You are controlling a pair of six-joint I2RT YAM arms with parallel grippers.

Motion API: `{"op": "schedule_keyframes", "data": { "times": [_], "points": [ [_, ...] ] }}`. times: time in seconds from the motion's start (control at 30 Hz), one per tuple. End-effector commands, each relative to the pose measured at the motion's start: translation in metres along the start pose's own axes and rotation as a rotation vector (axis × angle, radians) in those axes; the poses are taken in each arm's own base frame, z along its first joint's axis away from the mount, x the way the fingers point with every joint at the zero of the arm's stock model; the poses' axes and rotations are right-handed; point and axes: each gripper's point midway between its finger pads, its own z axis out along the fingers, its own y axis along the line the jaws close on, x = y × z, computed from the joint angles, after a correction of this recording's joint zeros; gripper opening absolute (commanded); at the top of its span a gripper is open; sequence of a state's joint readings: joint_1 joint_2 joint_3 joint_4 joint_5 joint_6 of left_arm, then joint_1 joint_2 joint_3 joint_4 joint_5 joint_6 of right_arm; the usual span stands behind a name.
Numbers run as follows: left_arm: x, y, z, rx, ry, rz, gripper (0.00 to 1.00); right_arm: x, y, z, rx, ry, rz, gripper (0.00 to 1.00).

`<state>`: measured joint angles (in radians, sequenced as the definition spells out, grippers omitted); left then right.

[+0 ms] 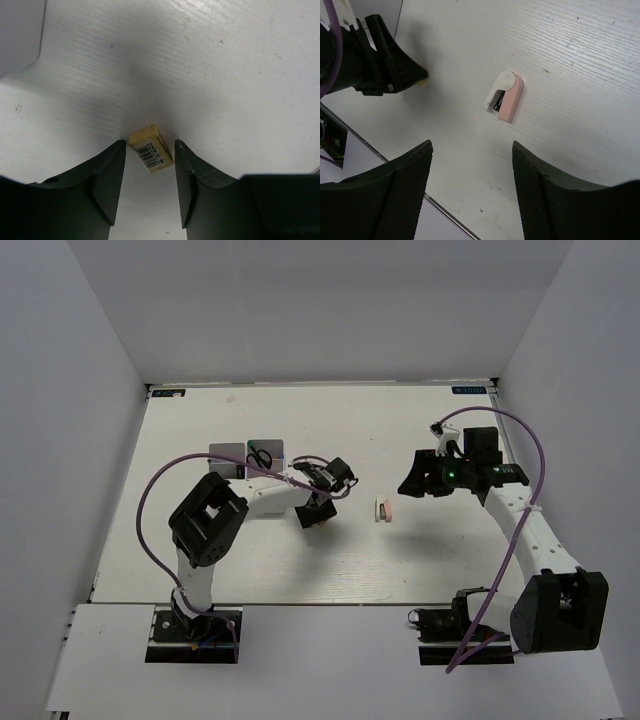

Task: Sort the stationery into containers
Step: Pick up the stationery from the center of the board, then place the stationery in the storage box.

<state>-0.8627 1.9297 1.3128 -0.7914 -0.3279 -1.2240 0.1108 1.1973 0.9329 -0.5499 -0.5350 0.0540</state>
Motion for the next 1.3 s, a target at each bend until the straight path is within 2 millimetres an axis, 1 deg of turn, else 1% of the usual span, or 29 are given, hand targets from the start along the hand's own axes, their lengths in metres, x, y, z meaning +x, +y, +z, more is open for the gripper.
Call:
{"op": "schedule_keyframes", "data": {
  "times": [0.0, 0.07, 0.13, 0.17, 0.23, 0.27, 0.3, 0.33, 0.37, 0.4, 0.43, 0.47, 0.5, 0.53, 0.57, 0.6, 0.63, 0.67, 0.77, 0.8, 0.87, 0.9, 0.93, 0.97, 1.0, 1.03, 1.1, 1.23, 1.27],
  "points": [
    [-0.008, 0.001, 0.001, -0.037, -0.02, -0.014, 0.54, -0.006, 0.005, -0.005, -0.028, -0.041, 0.001, 0.68],
    [-0.005, 0.005, 0.004, -0.06, -0.009, 0.003, 0.5, -0.007, 0.006, -0.007, -0.032, -0.048, 0.007, 0.68],
    [-0.003, 0.005, 0.001, -0.072, -0.005, 0.023, 0.46, -0.008, 0.005, -0.008, -0.034, -0.054, 0.01, 0.68],
    [-0.002, 0.007, 0.002, -0.08, -0.002, 0.029, 0.4, -0.008, 0.005, -0.008, -0.035, -0.055, 0.011, 0.68],
    [0.0, 0.01, -0.002, -0.083, 0.003, 0.047, 0.31, -0.006, 0.005, -0.009, -0.04, -0.049, 0.023, 0.68],
    [0.0, 0.011, -0.003, -0.084, 0.004, 0.057, 0.23, -0.009, 0.006, -0.01, -0.04, -0.061, 0.014, 0.68],
    [0.003, 0.014, -0.003, -0.086, 0.008, 0.078, 0.19, -0.007, 0.004, -0.009, -0.04, -0.055, 0.021, 0.68],
    [0.003, 0.014, -0.007, -0.077, 0.009, 0.087, 0.15, -0.009, 0.004, -0.009, -0.042, -0.061, 0.015, 0.68],
    [0.003, 0.014, -0.01, -0.07, 0.01, 0.093, 0.07, -0.008, 0.003, -0.01, -0.04, -0.061, 0.022, 0.68],
    [0.007, 0.01, -0.014, -0.05, 0.009, 0.113, 0.04, -0.009, 0.004, -0.01, -0.045, -0.063, 0.022, 0.68],
    [0.004, 0.008, -0.022, -0.027, -0.017, 0.16, 0.01, -0.009, 0.003, -0.01, -0.042, -0.063, 0.025, 0.68],
    [-0.003, 0.006, -0.038, 0.003, -0.053, 0.167, 0.0, -0.009, 0.003, -0.011, -0.041, -0.067, 0.023, 0.68],
    [-0.006, 0.005, -0.047, 0.024, -0.085, 0.202, 0.0, -0.008, 0.004, -0.011, -0.042, -0.065, 0.023, 0.68],
    [-0.012, 0.0, -0.071, 0.058, -0.196, 0.246, 0.0, -0.009, 0.002, -0.012, -0.04, -0.069, 0.026, 0.68],
    [-0.018, 0.003, -0.088, 0.089, -0.237, 0.27, 0.0, -0.009, 0.001, -0.011, -0.04, -0.07, 0.024, 0.68],
    [-0.018, 0.005, -0.098, 0.101, -0.258, 0.286, 0.0, -0.008, 0.002, -0.011, -0.044, -0.069, 0.02, 0.66],
    [-0.03, 0.01, -0.113, 0.118, -0.307, 0.266, 0.0, -0.007, 0.002, -0.01, -0.049, -0.063, 0.021, 0.62],
    [-0.036, 0.022, -0.125, 0.123, -0.328, 0.254, 0.0, -0.007, 0.003, -0.009, -0.058, -0.061, 0.02, 0.5],
    [-0.063, 0.058, -0.143, 0.101, -0.407, 0.2, 0.01, -0.004, 0.003, -0.007, -0.068, -0.047, 0.003, 0.28],
    [-0.076, 0.075, -0.136, 0.059, -0.414, 0.163, 0.01, -0.001, 0.0, -0.004, -0.068, -0.036, -0.025, 0.11],
    [-0.09, 0.097, -0.144, 0.064, -0.435, 0.118, 0.01, -0.001, -0.002, -0.003, -0.054, -0.029, -0.022, 0.04],
    [-0.106, 0.117, -0.142, 0.03, -0.445, 0.058, 0.01, 0.001, -0.004, -0.003, -0.053, -0.023, -0.056, 0.06],
    [-0.112, 0.124, -0.141, 0.019, -0.45, 0.05, 0.02, 0.001, -0.005, -0.002, -0.053, -0.019, -0.06, 0.11],
    [-0.119, 0.139, -0.137, -0.013, -0.449, 0.03, 0.02, 0.002, -0.004, -0.002, -0.059, -0.014, -0.062, 0.22],
    [-0.128, 0.152, -0.136, -0.036, -0.45, -0.012, 0.02, 0.002, -0.005, -0.001, -0.056, -0.015, -0.063, 0.38],
    [-0.133, 0.155, -0.135, -0.035, -0.452, -0.029, 0.02, 0.003, -0.004, -0.001, -0.06, -0.012, -0.066, 0.43],
    [-0.14, 0.172, -0.123, -0.06, -0.437, -0.062, 0.02, 0.002, -0.006, -0.001, -0.057, -0.011, -0.062, 0.48],
    [-0.152, 0.181, -0.112, -0.083, -0.403, -0.109, 0.05, 0.006, -0.008, 0.002, -0.055, 0.005, -0.053, 0.5],
    [-0.153, 0.183, -0.104, -0.1, -0.382, -0.119, 0.07, 0.004, -0.008, 0.001, -0.052, -0.002, -0.058, 0.5]
  ]
}}
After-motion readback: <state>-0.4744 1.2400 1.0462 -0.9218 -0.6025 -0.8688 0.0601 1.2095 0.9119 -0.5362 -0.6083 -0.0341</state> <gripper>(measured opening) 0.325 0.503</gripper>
